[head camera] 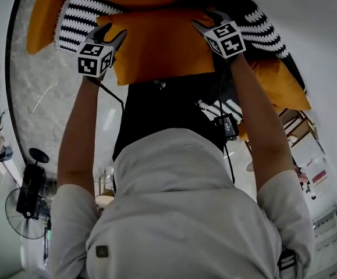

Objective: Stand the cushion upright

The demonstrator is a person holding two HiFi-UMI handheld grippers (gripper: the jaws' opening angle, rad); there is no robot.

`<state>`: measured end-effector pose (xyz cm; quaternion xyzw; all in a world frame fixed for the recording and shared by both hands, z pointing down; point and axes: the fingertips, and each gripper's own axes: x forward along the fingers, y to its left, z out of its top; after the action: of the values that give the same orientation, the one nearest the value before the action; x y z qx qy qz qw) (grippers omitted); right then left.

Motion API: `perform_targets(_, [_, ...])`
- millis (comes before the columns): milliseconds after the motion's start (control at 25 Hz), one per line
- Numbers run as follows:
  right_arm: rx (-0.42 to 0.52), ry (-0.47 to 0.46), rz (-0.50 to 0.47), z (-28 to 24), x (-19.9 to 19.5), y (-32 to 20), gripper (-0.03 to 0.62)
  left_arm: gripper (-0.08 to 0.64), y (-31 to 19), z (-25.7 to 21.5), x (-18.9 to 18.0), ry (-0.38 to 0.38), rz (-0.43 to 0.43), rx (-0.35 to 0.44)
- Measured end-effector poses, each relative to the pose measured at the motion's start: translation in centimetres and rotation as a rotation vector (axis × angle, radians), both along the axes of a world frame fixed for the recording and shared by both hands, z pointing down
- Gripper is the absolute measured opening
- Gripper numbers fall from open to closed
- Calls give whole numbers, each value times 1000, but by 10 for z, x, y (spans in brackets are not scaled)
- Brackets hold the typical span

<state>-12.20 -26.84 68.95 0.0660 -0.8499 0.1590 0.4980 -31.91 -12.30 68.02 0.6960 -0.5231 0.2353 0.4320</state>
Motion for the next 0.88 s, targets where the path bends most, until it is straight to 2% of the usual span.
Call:
perform_targets(160, [-79,123,-27,59,17,11,263,245,18,59,4,-4,72,-105])
perform_targets(360, [-99,248,-60,114,33,16,293,277,33,117,1,-18,83,-208])
perform_targets(600, [-126,278,-35,142,45,19,293,301,40,161,4,-38,84,-287])
perform_targets(800, [-167,348,10,163,44,26,230,300,35,191,8,-69,56,-329])
perform_targets(880, [-164,366,-6,164,43,28,181,272,35,198,12,-68,55,-362])
